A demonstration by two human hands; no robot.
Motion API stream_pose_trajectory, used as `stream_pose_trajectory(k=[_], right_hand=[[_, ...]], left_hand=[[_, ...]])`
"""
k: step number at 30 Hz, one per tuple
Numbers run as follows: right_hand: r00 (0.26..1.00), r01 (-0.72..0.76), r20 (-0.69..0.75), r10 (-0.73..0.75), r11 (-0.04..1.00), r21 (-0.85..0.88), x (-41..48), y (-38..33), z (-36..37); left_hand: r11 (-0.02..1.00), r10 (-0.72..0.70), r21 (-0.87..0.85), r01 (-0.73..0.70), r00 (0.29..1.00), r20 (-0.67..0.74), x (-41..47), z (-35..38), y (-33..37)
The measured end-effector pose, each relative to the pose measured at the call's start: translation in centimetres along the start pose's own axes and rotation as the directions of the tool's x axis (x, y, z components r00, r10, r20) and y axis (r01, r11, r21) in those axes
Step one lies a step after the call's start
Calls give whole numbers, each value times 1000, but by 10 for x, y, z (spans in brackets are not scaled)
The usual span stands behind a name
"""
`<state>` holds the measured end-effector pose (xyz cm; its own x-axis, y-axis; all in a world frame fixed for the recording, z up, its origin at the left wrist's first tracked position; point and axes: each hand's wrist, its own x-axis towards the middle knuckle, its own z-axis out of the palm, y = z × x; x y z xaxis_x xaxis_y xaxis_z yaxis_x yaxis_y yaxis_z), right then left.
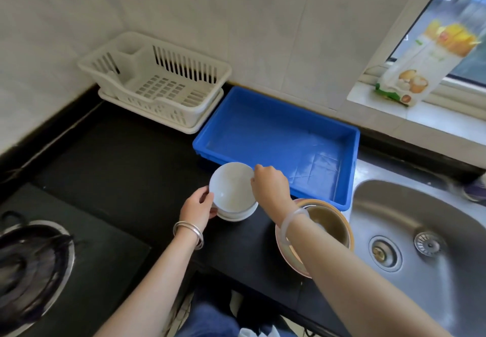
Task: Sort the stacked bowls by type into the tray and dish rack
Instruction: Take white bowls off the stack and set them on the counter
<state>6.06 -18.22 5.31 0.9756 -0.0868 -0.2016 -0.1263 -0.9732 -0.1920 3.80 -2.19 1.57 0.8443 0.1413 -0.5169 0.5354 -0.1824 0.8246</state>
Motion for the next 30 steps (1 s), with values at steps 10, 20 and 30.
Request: stream_pose_trajectory(k=[10,20,30], right_hand=[[995,-84,-15,97,925,370,-9,16,-18],[987,-131,-21,160,869,477,-18,46,-34],[988,-141,23,152,829,541,-28,62,-34]], left_hand=[[997,-5,81,6,1000,-20,8,1,3],[879,289,454,-144,919,-268,-8,19,17],[913,268,386,-132,907,-324,-15,27,24]])
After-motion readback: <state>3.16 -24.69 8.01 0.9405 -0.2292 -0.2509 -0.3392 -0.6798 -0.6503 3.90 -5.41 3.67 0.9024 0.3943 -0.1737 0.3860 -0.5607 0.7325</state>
